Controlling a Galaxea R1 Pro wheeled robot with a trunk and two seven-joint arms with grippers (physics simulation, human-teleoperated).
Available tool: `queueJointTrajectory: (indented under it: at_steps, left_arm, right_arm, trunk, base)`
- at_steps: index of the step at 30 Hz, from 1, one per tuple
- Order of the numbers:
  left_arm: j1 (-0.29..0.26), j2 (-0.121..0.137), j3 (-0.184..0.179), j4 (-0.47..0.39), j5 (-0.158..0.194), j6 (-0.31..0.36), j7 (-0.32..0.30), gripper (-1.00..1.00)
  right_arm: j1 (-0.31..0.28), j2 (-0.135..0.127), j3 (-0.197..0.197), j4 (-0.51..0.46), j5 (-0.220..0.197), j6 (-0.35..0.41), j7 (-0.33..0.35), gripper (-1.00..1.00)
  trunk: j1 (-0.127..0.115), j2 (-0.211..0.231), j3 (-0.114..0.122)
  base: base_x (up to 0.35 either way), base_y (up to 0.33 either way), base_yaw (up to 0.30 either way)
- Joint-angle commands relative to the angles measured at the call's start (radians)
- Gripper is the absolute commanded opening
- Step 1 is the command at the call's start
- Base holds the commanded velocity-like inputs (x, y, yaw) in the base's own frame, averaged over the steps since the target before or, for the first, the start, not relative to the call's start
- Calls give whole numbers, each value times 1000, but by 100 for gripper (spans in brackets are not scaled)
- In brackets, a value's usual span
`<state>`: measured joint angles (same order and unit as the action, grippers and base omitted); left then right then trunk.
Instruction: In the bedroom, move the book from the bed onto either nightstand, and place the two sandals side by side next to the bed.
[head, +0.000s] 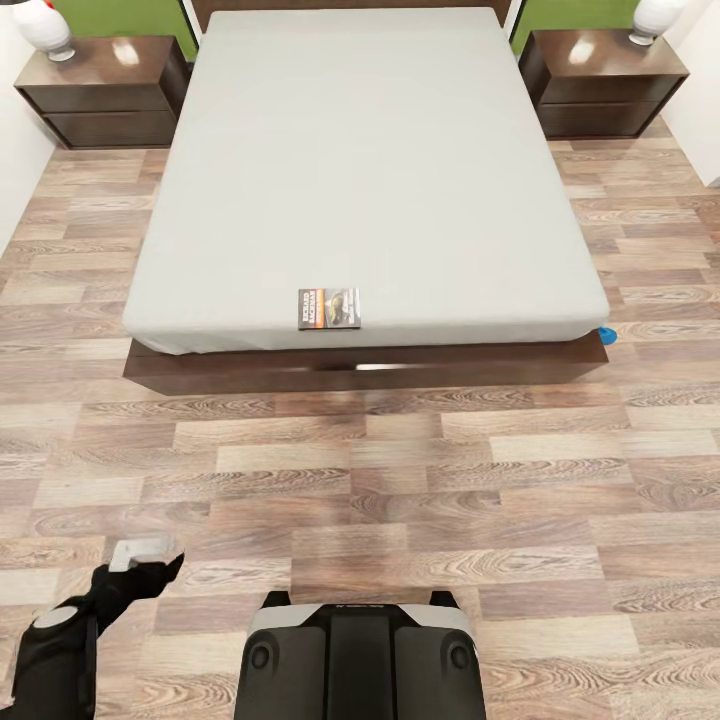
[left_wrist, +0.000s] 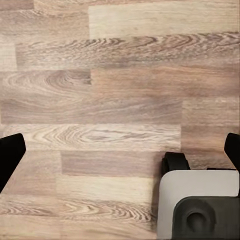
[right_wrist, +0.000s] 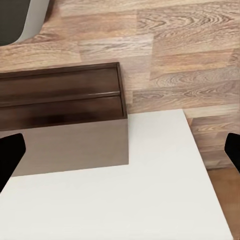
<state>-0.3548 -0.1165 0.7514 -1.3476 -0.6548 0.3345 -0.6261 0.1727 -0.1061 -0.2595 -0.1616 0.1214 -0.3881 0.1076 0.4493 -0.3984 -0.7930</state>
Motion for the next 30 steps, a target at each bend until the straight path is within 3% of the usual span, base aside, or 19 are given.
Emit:
queueJointTrajectory:
  at_steps: [1, 5, 30]
  left_arm:
    - [19, 2, 10, 69, -4, -98, 36, 100]
    - [-5, 9, 6, 51, 3, -106, 44, 100]
    - [-5, 9, 6, 51, 3, -106, 44, 100]
  right_arm:
    - [1, 1, -10, -1, 10, -2, 4, 100]
    - [1, 3, -12, -2, 11, 12, 11, 100]
    - [1, 3, -12, -2, 11, 12, 11, 100]
  trunk:
    - [1, -2, -1]
    - [1, -2, -1]
    - [1, -2, -1]
  base:
    - [0, 0, 0]
    - [0, 0, 0]
    - [0, 0, 0]
